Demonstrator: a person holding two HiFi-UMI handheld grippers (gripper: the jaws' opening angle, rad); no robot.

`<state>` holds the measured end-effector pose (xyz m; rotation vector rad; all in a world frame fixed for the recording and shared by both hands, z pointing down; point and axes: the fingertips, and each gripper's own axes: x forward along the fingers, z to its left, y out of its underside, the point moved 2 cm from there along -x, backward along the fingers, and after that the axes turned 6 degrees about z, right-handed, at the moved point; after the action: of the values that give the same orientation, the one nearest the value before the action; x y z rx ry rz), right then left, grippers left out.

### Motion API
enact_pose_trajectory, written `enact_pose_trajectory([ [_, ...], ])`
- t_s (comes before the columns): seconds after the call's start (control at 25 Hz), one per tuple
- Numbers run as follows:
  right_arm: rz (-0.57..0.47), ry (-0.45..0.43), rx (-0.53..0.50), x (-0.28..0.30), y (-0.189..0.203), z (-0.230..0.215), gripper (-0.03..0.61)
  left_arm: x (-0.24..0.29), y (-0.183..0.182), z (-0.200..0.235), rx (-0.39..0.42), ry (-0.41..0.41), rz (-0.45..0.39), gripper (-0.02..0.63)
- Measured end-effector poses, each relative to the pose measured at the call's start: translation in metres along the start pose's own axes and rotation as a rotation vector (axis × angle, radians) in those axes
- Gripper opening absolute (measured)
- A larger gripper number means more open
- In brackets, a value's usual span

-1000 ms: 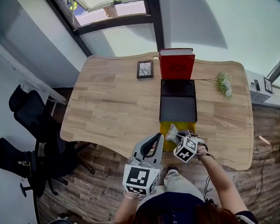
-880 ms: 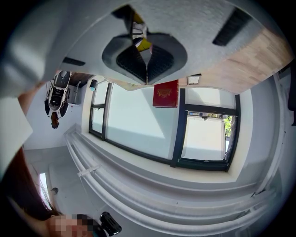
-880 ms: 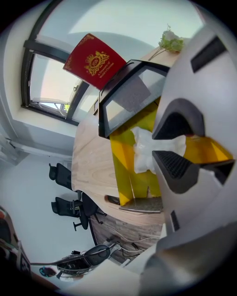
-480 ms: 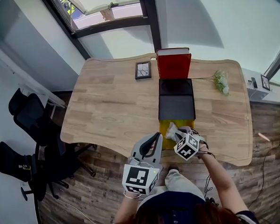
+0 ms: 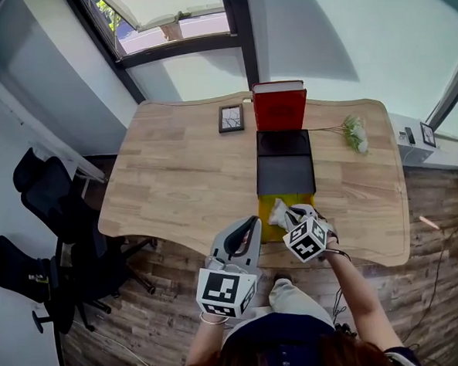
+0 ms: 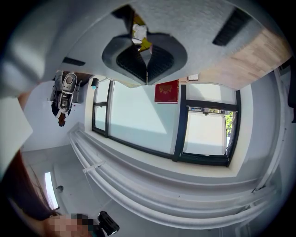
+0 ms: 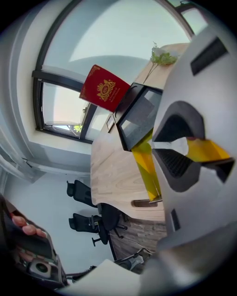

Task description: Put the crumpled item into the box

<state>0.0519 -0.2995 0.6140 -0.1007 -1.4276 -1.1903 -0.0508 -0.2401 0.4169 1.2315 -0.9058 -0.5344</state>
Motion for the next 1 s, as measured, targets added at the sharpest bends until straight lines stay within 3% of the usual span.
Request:
enact_pose_trajectory([
  [0.44,-0.069,0.079,0.112,-0.036,-0.008,-0.002,0.041,-0.020,-0.004,-0.008,0.011,0.014,-0.030,0.029],
  [1.0,-0.138,0.162,0.167,-0.087,-0.017,0.005,0.031,-0.045,-0.006,-0.021,0.024,0.037,-0.066,0.029],
])
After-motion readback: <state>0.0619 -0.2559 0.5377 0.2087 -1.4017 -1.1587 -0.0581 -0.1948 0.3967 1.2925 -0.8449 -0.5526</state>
